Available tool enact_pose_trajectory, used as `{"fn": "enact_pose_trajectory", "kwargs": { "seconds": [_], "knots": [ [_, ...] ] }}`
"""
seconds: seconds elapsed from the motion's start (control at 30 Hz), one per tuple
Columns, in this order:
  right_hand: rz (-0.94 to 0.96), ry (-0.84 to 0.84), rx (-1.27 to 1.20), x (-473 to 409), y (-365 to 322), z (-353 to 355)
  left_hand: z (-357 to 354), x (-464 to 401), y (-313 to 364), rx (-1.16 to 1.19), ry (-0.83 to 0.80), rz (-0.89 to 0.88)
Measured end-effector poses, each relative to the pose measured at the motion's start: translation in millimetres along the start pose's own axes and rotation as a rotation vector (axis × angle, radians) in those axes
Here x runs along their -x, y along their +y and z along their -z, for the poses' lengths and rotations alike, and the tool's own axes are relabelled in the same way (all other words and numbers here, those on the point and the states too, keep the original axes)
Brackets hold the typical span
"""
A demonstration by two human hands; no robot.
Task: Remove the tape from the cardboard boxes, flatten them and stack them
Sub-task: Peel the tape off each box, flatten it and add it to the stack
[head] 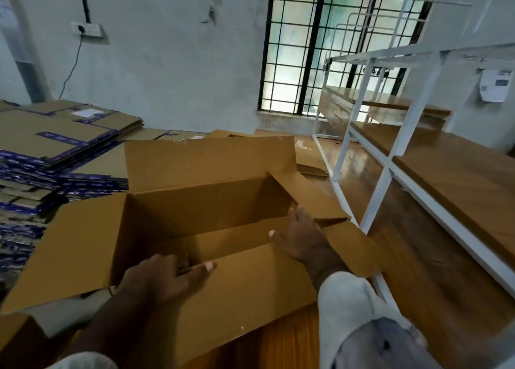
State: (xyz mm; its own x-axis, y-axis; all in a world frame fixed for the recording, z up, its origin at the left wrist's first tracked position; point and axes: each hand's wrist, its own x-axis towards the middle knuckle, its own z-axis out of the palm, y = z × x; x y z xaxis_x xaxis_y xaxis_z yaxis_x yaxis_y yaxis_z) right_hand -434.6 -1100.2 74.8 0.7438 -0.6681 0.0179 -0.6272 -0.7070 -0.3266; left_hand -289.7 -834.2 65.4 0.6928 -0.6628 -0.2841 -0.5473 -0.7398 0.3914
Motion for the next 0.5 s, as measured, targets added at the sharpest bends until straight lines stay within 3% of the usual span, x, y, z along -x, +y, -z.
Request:
{"fn": "enact_pose_trajectory", "kwargs": {
  "seconds": [0.07,0.17,0.33,0.5],
  "knots": [
    [-0.049,0.142,0.23,-10,-1,11,1,-10,3,-0.011,-0.018,0.043],
    [-0.108,0.271,0.285,-40,15,24,2,-24,-2,0.007,-0.043,0.127],
    [-0.187,0.212,0.361,-92,69,39,4,-41,-9,0.055,-0.03,0.179],
    [-0.246,0.13,0.278,-122,93,39,5,-45,-5,0.026,-0.012,0.233]
  ]
}}
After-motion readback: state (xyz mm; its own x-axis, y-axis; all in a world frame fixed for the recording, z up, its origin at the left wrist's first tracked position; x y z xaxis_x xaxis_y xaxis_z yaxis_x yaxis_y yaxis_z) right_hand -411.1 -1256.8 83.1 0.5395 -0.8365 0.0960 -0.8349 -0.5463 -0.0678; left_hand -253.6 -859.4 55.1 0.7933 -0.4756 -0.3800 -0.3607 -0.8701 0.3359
